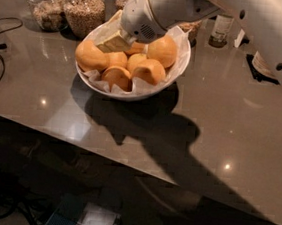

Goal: Pick orange from white bowl

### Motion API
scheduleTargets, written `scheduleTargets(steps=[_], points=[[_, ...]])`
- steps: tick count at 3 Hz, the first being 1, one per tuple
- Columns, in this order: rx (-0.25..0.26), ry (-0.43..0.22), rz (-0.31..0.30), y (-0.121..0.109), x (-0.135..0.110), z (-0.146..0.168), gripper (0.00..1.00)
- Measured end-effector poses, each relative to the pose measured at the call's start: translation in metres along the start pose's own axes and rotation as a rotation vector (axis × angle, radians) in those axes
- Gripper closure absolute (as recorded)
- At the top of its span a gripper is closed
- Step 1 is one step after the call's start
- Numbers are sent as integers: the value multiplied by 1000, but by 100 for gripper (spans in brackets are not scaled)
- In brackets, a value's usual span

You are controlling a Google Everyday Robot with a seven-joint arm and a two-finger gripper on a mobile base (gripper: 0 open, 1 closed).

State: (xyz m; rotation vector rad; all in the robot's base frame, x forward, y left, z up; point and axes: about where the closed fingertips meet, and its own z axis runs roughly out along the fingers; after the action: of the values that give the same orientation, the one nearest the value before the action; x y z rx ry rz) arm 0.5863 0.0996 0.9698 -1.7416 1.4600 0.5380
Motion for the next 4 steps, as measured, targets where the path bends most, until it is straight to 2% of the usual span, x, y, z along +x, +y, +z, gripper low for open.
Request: scheduleTargets(steps=[1,2,4], points=[[-22,20,-8,-7,-1,5,11],[-47,47,-4,-19,5,11,0],[-130,107,14,-41,22,34,0]])
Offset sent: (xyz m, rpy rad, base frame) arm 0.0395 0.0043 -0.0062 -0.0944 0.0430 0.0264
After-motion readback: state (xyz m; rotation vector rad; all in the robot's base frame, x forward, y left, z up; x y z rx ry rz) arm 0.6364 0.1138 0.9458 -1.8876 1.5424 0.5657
